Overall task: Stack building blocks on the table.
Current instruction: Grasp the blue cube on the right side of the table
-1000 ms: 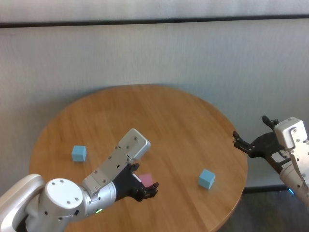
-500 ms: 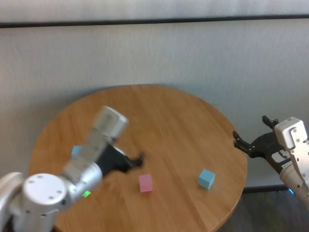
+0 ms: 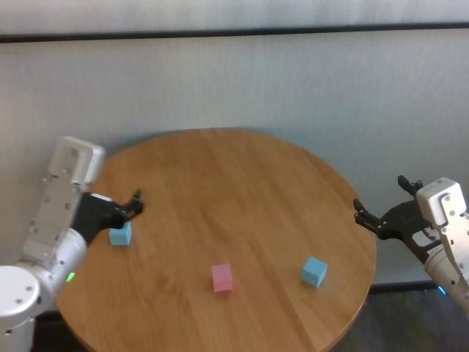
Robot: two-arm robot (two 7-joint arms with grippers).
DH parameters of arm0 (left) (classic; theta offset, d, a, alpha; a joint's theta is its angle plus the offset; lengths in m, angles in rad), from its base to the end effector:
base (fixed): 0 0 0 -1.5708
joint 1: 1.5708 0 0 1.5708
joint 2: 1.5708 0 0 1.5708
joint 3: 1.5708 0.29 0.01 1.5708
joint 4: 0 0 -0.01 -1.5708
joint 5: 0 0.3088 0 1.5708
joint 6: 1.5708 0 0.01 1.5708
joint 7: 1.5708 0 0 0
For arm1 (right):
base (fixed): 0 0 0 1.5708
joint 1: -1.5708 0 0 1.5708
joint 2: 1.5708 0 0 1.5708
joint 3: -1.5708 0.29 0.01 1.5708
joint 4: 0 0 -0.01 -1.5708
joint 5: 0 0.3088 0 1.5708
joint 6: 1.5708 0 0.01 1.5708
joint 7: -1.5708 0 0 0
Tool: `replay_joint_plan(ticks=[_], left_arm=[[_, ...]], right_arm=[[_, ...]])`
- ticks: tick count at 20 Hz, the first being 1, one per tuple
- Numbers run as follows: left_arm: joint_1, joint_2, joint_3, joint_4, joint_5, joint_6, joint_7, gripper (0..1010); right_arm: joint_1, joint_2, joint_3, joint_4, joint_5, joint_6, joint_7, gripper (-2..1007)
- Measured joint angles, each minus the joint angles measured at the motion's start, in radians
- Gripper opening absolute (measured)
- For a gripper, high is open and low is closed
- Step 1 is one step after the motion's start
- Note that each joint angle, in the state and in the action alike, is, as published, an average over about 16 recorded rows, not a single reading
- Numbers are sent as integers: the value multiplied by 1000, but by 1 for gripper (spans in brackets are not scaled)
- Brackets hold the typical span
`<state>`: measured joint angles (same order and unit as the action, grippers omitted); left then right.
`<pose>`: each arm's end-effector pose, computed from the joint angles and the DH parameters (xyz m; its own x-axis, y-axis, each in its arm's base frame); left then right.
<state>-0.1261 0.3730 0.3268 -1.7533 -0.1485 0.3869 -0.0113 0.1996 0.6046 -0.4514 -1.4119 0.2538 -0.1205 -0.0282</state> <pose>0.3390 -0.0082 -0.2263 0.3253 0.9141 0.2419 -0.9380 0.2796 0.2049 0.3581 -0.0827 -0.3023 0.2923 -0.8802 0.3738 0.9552 0.2874 -0.0703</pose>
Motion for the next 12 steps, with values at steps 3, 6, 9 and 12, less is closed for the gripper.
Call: replay_joint_plan(ticks=[3,6,9,12], left_arm=[[14,0,-23,-10,3,-2,19,1000],[20,-1,-32,-13,6,-3,26,1000],[20,-1,-31,-13,6,-2,24,1000],[17,0,-26,-11,5,-2,21,1000]], right_arm=[[0,0,0,-1,1,2,4,1001],[-2,-1,-2,-7,7,11,19,1001],[-4,-4,-4,-17,20,29,43,1001],[-7,-8,-8,-30,40,57,76,1001]])
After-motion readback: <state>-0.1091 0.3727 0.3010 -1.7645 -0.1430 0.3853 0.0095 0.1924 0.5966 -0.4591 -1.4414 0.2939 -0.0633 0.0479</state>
